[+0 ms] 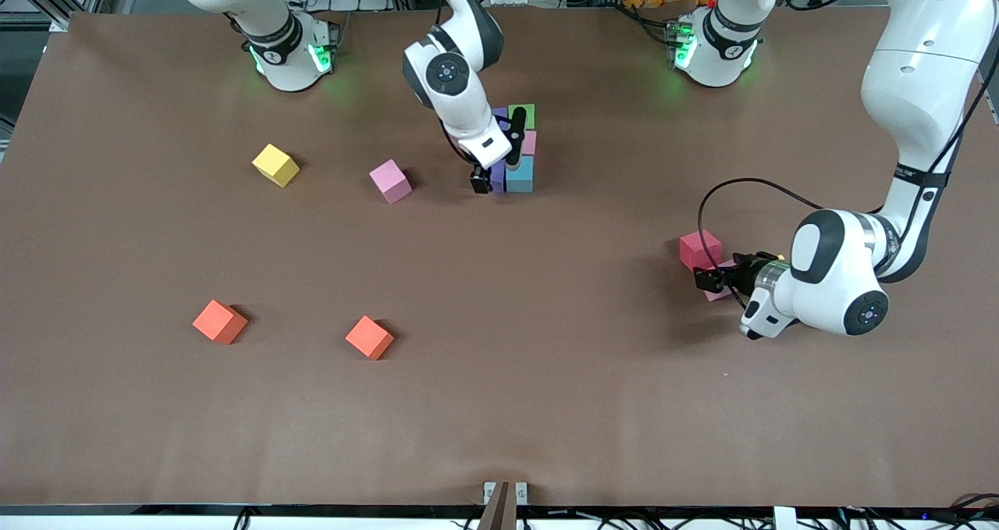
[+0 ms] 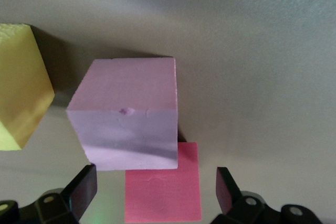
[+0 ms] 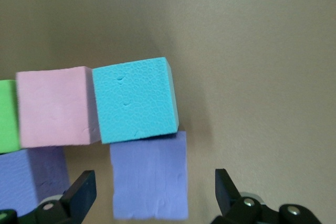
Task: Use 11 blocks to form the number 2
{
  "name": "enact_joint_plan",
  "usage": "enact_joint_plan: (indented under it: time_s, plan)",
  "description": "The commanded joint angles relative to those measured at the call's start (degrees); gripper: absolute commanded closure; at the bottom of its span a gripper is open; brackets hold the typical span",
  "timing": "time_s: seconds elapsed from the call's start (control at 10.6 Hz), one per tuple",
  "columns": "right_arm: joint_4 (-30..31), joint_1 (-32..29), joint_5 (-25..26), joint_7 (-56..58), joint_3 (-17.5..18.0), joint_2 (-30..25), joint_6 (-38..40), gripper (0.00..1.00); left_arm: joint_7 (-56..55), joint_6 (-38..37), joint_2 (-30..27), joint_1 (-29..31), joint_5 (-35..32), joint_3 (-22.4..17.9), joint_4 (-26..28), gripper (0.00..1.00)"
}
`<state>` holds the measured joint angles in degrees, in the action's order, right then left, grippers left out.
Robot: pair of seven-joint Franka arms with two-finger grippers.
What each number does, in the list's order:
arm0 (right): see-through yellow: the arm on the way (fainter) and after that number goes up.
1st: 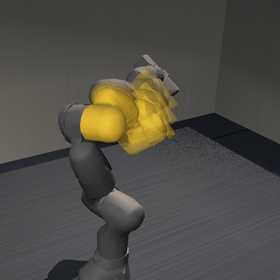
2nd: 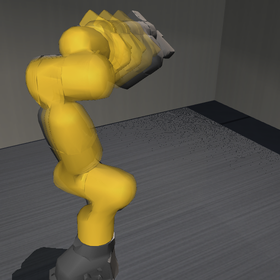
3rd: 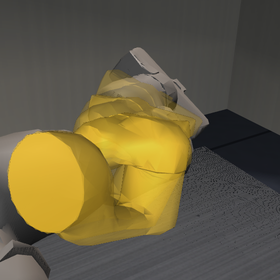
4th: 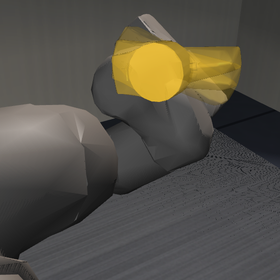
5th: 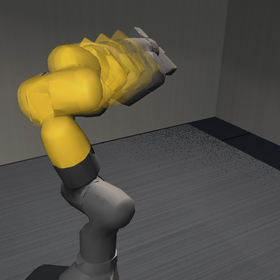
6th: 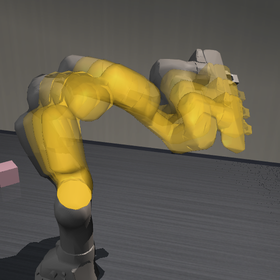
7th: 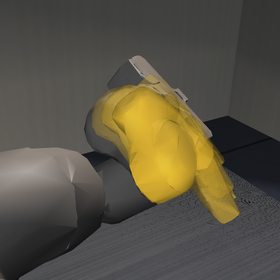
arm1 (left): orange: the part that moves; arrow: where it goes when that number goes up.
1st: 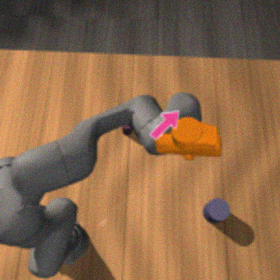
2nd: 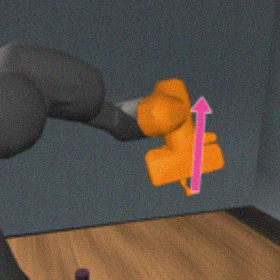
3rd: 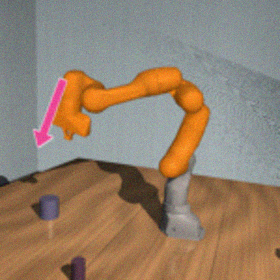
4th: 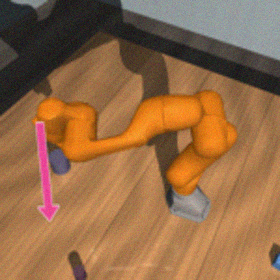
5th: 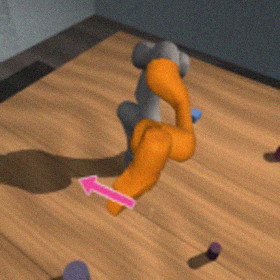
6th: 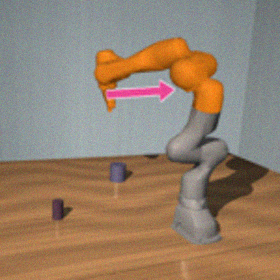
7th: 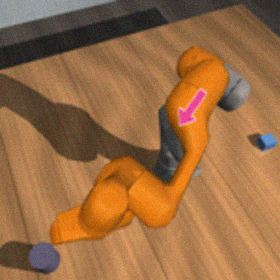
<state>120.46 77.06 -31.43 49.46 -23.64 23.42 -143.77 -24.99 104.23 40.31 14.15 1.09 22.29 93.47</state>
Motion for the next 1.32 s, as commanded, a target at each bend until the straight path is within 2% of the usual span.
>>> enact_joint_plan:
  time_s: [0.0,0.09,0.19,0.28,0.38,0.47,0.66,0.94,1.22]
  plan:
    - [0.3,-2.6,0.0,2.1,-3.3,-4.2,7.2,0.00,1.4,0.8,-2.3,0.8,1.6,0.3,2.9,0.00]
    - [-1.5,-3.5,0.9,4.5,-6.0,-3.7,10.4,0.00,1.4,0.7,-2.6,0.8,1.5,0.3,2.9,0.00]
    - [-3.5,-5.8,4.3,8.2,-7.9,-3.1,12.0,0.00,1.4,0.6,-2.7,0.8,1.5,0.3,2.9,0.00]
    - [-4.4,-8.1,8.1,11.5,-8.7,-3.2,11.8,0.00,1.4,0.5,-2.8,0.8,1.5,0.4,2.9,0.00]
    - [-6.8,-11.0,9.0,12.7,-10.4,-3.1,12.4,0.00,1.3,0.3,-3.0,0.8,1.5,0.3,2.8,0.00]
    - [-9.5,-15.1,8.3,12.5,-10.5,-2.3,15.2,0.00,0.9,0.3,-3.1,0.7,1.5,0.3,2.8,0.00]
    - [-14.1,-18.9,8.4,11.5,-10.7,0.3,19.6,0.00,0.8,0.3,-3.0,0.6,1.6,0.3,2.9,0.00]
    - [-18.1,-25.8,6.7,5.2,-10.4,4.9,19.1,0.00,0.9,0.3,-2.4,0.6,2.9,0.3,2.9,0.00]
    - [-21.7,-27.8,4.1,1.6,-10.4,8.6,16.8,0.00,0.5,0.3,-2.0,-0.3,3.1,0.3,2.9,0.00]
